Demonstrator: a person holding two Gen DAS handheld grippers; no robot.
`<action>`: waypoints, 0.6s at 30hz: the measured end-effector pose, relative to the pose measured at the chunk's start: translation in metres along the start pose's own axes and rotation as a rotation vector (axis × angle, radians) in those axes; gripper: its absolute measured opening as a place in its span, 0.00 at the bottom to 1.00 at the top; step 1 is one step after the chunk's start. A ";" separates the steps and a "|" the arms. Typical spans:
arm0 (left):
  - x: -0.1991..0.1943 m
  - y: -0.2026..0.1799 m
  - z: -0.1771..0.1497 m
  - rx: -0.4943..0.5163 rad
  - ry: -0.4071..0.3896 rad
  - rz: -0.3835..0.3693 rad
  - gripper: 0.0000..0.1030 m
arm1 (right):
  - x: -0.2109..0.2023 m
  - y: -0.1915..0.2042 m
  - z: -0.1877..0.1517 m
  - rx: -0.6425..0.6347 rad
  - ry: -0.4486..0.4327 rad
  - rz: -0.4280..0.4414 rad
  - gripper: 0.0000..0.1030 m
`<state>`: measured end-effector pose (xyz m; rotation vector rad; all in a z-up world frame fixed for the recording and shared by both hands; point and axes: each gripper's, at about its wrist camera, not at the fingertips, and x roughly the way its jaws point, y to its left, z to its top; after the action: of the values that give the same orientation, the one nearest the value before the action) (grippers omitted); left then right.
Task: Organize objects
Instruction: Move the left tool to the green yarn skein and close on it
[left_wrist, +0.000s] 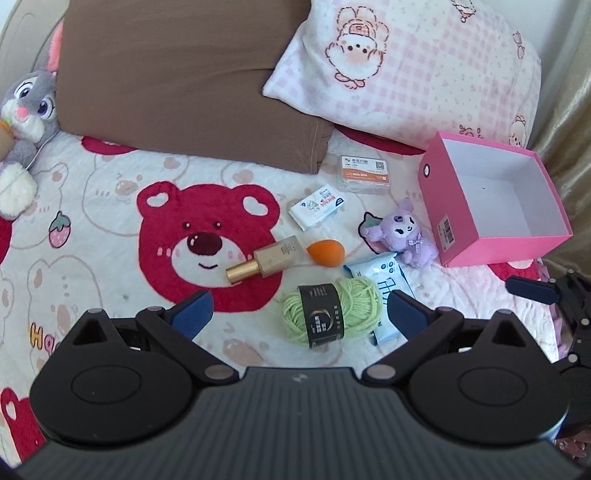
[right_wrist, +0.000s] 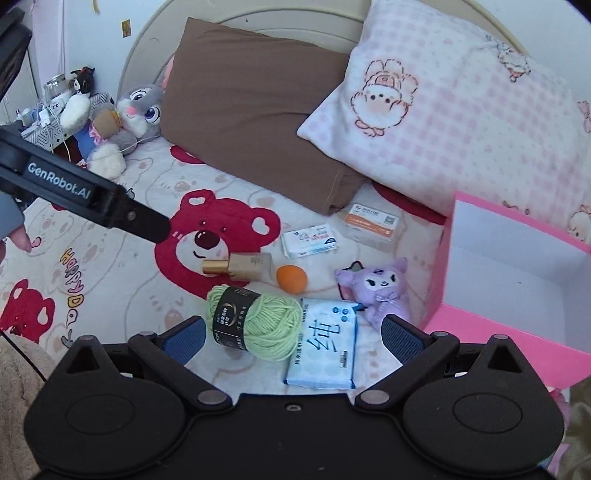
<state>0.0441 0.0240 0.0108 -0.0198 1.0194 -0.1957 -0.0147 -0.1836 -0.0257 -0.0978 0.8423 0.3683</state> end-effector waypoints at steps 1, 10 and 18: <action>0.009 -0.001 0.002 0.004 0.002 0.002 0.98 | 0.009 -0.001 0.001 0.014 0.008 0.030 0.99; 0.094 0.020 -0.007 -0.024 0.032 0.005 0.98 | 0.071 0.019 -0.008 -0.054 0.034 0.121 0.99; 0.150 0.057 -0.033 -0.163 0.111 -0.132 0.96 | 0.112 0.026 -0.027 -0.134 0.079 0.080 0.98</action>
<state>0.1014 0.0565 -0.1393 -0.2275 1.1442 -0.2357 0.0248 -0.1340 -0.1251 -0.2048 0.9005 0.4983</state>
